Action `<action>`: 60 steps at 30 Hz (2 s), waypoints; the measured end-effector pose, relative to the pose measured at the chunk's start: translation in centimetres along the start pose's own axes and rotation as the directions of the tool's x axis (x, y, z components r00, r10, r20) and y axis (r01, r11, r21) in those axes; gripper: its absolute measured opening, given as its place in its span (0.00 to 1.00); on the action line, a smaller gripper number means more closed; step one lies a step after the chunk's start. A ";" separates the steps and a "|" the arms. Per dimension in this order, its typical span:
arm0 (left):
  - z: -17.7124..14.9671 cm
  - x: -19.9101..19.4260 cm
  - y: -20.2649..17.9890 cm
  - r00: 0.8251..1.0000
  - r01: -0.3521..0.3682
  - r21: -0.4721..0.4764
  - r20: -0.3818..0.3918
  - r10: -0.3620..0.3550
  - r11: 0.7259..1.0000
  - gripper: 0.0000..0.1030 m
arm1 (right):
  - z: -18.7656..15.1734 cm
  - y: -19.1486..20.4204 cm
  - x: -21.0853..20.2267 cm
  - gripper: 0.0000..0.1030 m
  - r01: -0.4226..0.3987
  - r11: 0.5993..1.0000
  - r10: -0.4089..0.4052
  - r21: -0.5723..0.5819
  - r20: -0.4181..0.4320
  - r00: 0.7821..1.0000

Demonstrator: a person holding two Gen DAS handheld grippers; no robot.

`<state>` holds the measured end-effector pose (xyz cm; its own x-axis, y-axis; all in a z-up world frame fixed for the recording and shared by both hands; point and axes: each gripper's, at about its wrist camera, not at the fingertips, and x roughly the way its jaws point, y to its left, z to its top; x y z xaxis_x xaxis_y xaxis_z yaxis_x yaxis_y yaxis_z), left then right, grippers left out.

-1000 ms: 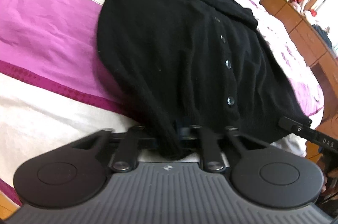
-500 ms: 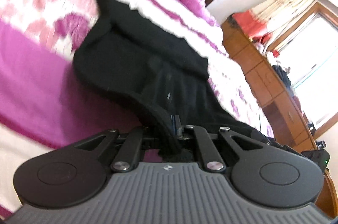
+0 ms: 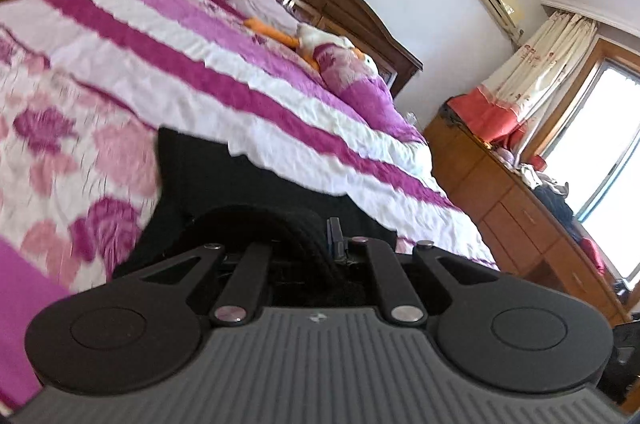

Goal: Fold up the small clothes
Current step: 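Grasp the cardigan hem with both grippers, then lift the hem with both grippers and fold it toward the collar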

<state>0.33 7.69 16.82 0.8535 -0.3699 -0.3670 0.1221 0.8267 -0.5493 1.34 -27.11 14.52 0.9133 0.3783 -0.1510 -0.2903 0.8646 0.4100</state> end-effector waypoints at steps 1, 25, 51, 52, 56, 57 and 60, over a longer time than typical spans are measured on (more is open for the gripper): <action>0.5 0.6 -0.2 1.000 -0.008 0.008 0.006 0.008 1.000 0.08 | 0.4 0.1 0.7 0.06 0.010 1.000 -0.010 -0.023 0.010 1.000; 7.4 23.4 3.9 0.975 -0.218 0.112 -0.005 0.220 0.970 0.08 | 0.7 -5.6 19.8 0.06 0.202 0.967 -0.205 -0.153 -0.006 0.979; 4.5 25.4 6.7 0.957 -0.276 0.250 -0.014 0.288 0.928 0.29 | -1.7 -9.6 22.6 0.37 0.256 0.959 -0.272 -0.122 -0.149 0.951; 4.6 25.0 6.7 0.959 -0.274 0.245 -0.008 0.285 0.930 0.29 | -1.6 -9.6 22.4 0.37 0.253 0.959 -0.271 -0.126 -0.150 0.951; 4.8 24.2 6.9 0.962 -0.266 0.240 -0.001 0.274 0.934 0.29 | -1.5 -9.5 22.1 0.37 0.249 0.947 -0.283 -0.204 -0.163 0.945; 4.8 24.4 7.0 0.961 -0.266 0.245 -0.011 0.277 0.932 0.29 | -1.6 -9.6 22.3 0.37 0.256 0.940 -0.296 -0.226 -0.163 0.941; 4.5 25.3 7.4 0.954 -0.283 0.262 -0.022 0.299 0.923 0.29 | -2.0 -10.2 23.1 0.36 0.287 0.924 -0.335 -0.252 -0.177 0.925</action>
<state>25.11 6.39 6.88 0.8393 -0.1149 -0.5314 0.0034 0.9785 -0.2063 24.87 -26.55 5.04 0.8917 0.1188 -0.4368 -0.0786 0.9909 0.1090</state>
